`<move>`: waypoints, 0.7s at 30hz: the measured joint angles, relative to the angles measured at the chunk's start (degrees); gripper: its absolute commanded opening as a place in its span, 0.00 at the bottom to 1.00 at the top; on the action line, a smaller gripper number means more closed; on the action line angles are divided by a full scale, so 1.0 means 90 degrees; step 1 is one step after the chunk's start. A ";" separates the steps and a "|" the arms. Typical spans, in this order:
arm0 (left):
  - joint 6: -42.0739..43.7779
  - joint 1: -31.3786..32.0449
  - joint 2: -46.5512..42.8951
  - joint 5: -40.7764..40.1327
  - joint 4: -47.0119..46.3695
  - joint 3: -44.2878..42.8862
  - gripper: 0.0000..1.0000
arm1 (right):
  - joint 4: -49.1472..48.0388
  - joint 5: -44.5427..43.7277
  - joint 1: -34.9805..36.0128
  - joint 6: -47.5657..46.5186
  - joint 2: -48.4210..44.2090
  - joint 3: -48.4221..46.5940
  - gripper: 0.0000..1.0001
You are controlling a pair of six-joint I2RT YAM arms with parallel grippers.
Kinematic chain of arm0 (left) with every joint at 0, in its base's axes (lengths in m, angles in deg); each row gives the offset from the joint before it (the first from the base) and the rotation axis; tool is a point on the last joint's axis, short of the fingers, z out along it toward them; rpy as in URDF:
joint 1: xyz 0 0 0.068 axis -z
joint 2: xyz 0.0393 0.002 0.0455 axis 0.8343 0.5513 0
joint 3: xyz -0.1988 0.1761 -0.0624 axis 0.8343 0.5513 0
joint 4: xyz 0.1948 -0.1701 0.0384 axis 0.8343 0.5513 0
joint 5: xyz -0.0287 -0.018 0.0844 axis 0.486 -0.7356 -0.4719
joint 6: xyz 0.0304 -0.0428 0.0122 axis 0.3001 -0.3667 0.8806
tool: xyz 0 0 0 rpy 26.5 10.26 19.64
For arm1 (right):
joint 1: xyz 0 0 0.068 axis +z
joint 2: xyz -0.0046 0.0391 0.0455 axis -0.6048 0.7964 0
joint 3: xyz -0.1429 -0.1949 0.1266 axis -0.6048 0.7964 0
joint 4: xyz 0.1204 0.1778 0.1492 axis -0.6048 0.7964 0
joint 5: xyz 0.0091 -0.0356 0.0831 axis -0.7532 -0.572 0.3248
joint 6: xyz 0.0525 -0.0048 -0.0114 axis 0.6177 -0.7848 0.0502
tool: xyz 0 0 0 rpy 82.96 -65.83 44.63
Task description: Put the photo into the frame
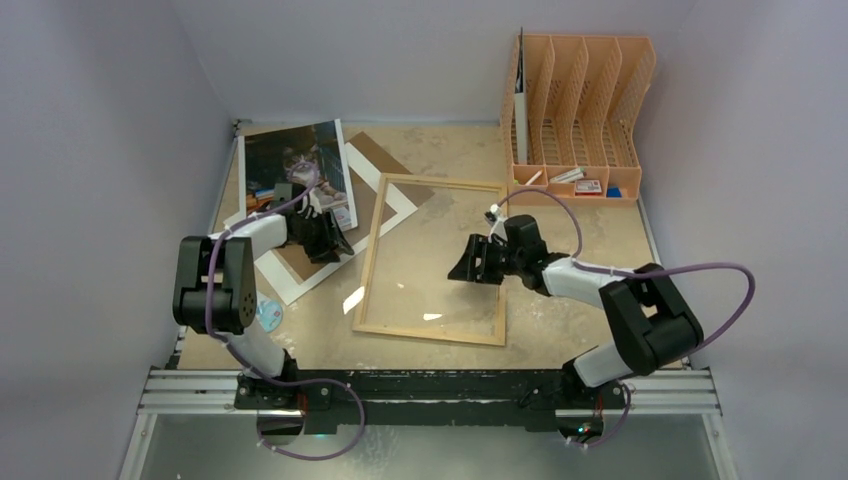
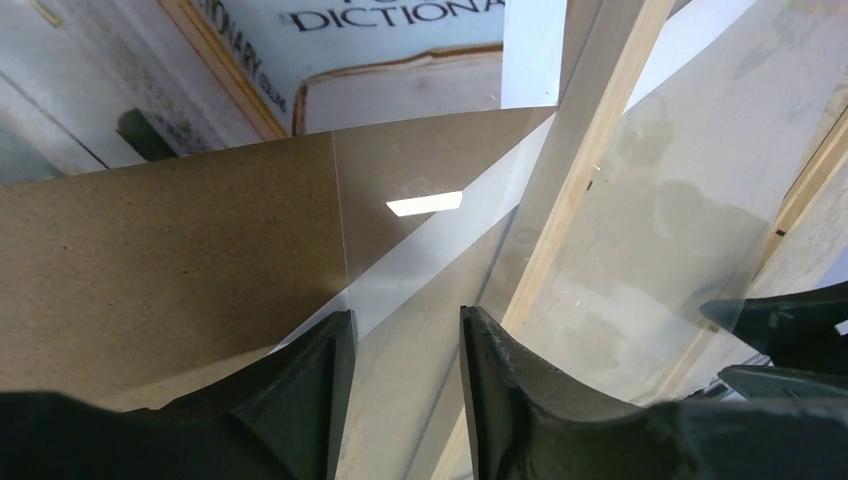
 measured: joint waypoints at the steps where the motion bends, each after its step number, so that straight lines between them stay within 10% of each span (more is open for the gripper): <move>1: 0.0000 -0.0002 0.0029 0.0007 0.0012 -0.0015 0.42 | -0.0058 -0.0002 -0.0012 -0.0029 0.0000 -0.0034 0.71; 21: 0.0240 -0.0012 0.0340 -0.0141 0.0520 -0.0408 0.38 | -0.1192 -0.0075 -0.0104 -0.0260 0.1608 -0.1511 0.81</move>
